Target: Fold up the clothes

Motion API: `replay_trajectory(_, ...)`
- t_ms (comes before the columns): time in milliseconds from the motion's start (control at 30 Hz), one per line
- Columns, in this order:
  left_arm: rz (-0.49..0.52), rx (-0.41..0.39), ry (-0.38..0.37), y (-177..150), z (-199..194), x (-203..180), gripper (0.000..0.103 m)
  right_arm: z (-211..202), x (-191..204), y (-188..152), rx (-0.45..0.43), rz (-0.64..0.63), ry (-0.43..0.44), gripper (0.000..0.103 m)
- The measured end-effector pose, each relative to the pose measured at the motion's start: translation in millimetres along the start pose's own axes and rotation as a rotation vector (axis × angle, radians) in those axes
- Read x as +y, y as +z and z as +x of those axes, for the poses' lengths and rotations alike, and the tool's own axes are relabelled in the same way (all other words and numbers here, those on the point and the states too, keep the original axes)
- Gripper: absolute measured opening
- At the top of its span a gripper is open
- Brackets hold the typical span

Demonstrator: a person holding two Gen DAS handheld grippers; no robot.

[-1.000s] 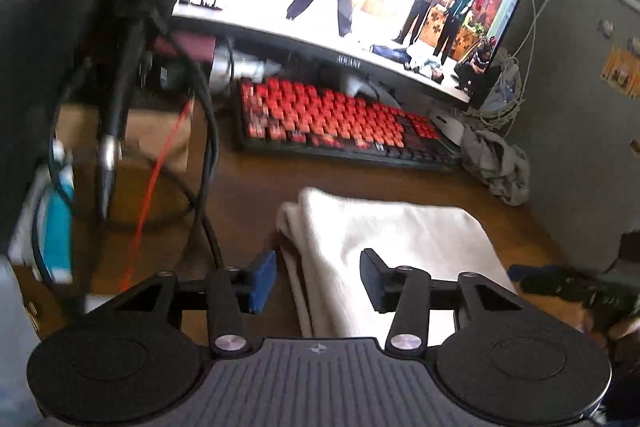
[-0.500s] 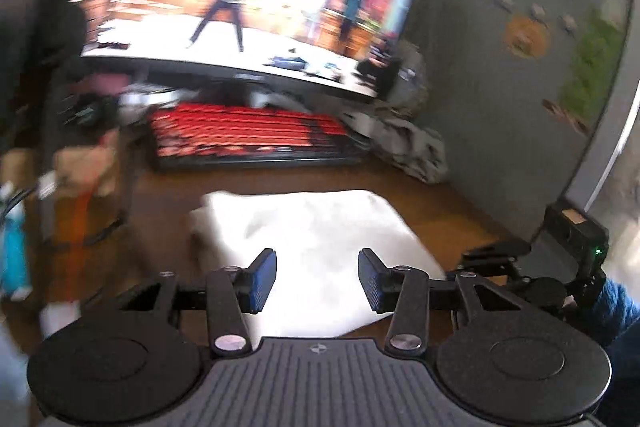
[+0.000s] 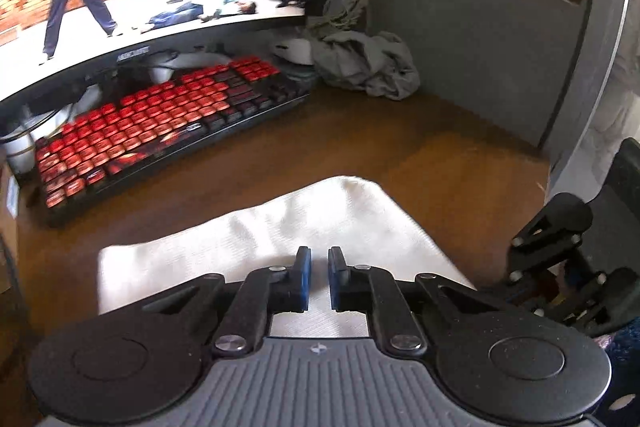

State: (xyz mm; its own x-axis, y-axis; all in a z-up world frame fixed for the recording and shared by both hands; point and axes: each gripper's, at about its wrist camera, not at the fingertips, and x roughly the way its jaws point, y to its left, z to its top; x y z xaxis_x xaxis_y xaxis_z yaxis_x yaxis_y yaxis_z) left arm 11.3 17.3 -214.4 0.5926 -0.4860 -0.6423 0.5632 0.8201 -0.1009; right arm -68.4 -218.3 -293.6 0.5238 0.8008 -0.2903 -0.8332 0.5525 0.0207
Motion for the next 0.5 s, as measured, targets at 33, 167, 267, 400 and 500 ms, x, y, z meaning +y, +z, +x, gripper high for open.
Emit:
replay_trajectory(33, -0.002, -0.001, 0.016, -0.4, -3.5, 0.6, 0.011, -2.7, -2.1, -1.1, -0.003, 0.004, 0.001, 0.004)
replay_trajectory(167, -0.001, -0.017, 0.080, -4.0, -25.5, 1.8, 0.018, -8.3, -6.1, -4.2, -0.009, 0.014, -0.010, 0.004)
replay_trajectory(267, -0.040, -0.050, 0.103, -7.2, -47.5, 7.6, 0.022, -13.0, -5.5, -4.3, -0.010, 0.007, -0.025, 0.004)
replay_trajectory(400, 0.013, -0.092, 0.106, -14.1, -71.6, 3.0, 0.033, -21.5, -21.8, -5.1, 0.007, 0.027, -0.060, 0.003)
replay_trajectory(500, 0.070, -0.101, 0.107, -19.8, -78.7, -7.7, 0.037, -34.6, -30.9, -6.8, 0.026, 0.044, -0.074, 0.003)
